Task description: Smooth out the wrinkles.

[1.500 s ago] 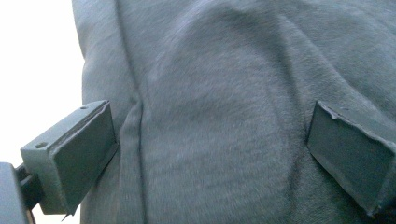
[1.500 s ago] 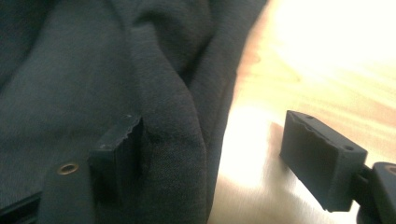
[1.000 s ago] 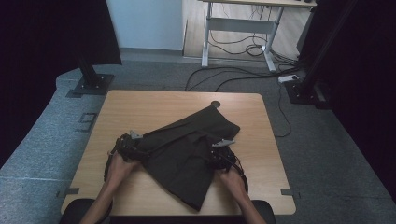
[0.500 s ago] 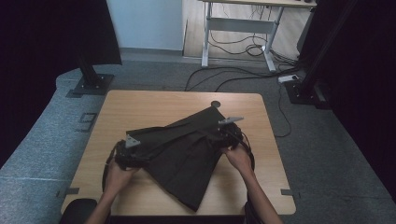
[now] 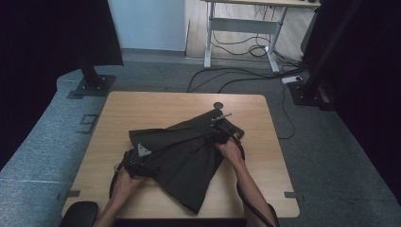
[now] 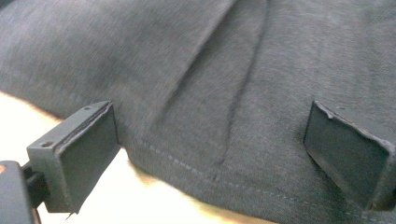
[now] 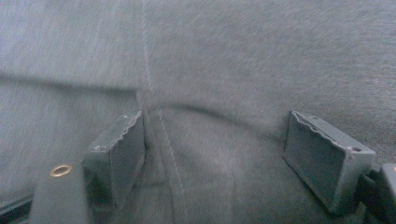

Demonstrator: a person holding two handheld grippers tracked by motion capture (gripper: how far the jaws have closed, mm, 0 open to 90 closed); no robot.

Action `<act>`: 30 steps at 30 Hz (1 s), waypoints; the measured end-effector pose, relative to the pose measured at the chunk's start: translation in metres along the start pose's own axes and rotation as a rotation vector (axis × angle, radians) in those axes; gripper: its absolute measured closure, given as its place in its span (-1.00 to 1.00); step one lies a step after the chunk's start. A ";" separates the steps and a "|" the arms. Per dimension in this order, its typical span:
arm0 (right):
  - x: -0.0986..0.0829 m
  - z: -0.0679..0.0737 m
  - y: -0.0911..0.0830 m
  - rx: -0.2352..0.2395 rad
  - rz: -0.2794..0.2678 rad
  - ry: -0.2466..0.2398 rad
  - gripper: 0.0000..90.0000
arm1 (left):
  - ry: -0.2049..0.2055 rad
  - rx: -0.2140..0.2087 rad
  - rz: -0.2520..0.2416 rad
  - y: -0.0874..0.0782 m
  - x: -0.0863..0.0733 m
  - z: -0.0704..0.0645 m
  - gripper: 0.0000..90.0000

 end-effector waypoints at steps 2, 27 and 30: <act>-0.007 0.007 -0.005 -0.013 0.020 0.003 -0.53 | -0.005 0.019 0.000 0.003 0.001 0.007 -0.93; -0.080 0.075 -0.038 -0.011 -0.030 0.004 -0.52 | -0.168 -0.050 0.009 0.021 0.032 0.056 -0.79; -0.081 0.075 -0.038 -0.012 -0.039 0.002 -0.52 | -0.156 -0.086 -0.001 0.011 0.030 0.043 -0.84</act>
Point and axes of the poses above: each handheld gripper's, and its own axes: y roughly forward along the jaws, x roughly out of its top, z roughly to its left, the point moved 2 cm from there along y, roughly forward along the jaws, and after that the axes turned 14 degrees about x, right-handed, at the moved point
